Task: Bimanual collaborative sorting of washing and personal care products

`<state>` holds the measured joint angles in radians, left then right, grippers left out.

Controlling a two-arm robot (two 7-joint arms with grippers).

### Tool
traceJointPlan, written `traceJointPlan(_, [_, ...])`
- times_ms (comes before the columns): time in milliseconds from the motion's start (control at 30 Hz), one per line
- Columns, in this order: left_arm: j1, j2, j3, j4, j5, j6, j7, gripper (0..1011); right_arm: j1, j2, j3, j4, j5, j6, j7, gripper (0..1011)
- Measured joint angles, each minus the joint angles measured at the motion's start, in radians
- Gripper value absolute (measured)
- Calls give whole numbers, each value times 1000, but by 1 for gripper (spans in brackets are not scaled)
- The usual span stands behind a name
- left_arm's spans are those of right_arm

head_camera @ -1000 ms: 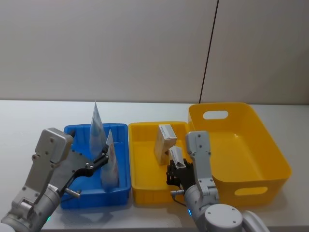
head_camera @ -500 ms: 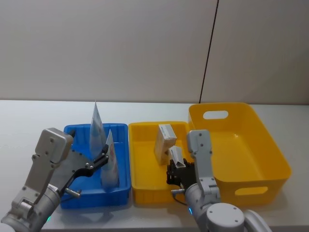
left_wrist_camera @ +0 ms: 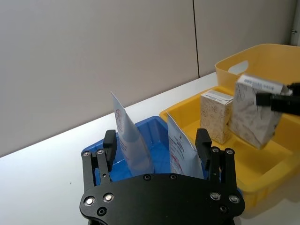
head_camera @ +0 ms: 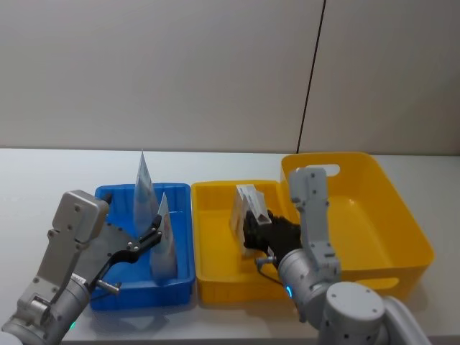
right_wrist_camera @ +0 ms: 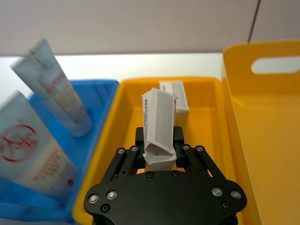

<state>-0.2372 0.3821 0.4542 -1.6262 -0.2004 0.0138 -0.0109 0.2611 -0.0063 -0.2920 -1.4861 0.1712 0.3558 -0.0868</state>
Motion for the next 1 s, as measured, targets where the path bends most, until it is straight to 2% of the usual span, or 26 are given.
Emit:
traceJointPlan(100, [0,0,0,0,0,0,0,1001,3,2,6,-19,15,0,24,311])
traceJointPlan(133, [0,0,0,0,0,0,0,1001,7,5,12,-39,34,0,52,311])
traceJointPlan(467, [0,0,0,0,0,0,0,1001,27,13,50,-135,125,-11,159,308])
traceJointPlan(700, [0,0,0,0,0,0,0,1001,33,30,87,-194,172,-36,211,308])
traceJointPlan(1000, [0,0,0,0,0,0,0,1001,14,70,141,-268,196,-58,236,308])
